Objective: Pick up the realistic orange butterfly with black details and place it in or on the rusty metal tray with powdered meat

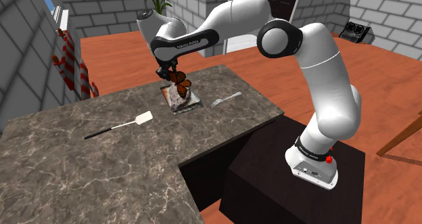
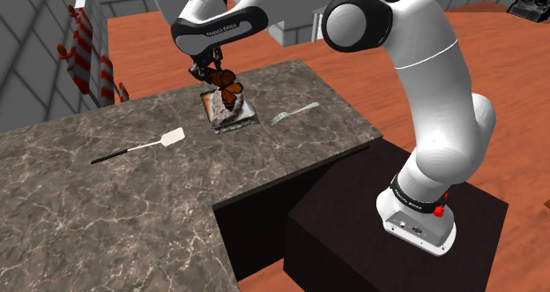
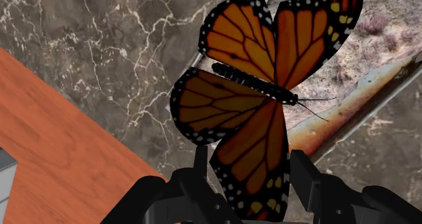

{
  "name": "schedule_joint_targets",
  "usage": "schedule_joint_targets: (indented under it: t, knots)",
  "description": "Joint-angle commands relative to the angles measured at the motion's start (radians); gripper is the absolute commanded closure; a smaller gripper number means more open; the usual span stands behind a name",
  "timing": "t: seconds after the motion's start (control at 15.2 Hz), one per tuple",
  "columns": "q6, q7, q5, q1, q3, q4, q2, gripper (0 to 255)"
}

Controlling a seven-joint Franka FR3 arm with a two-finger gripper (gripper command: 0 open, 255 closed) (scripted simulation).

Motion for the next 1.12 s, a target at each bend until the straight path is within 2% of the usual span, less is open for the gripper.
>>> schedule_joint_targets:
  t: [0.0,0.53,1.06]
  knots:
    - [0.019,0.008,-0.004,-0.001,-0.002,-0.011,0.009,255]
    - [0.093,0.04,-0.022,-0.003,-0.012,-0.055,0.046,255]
    - [0.097,0.041,-0.024,-0.003,-0.013,-0.057,0.048,255]
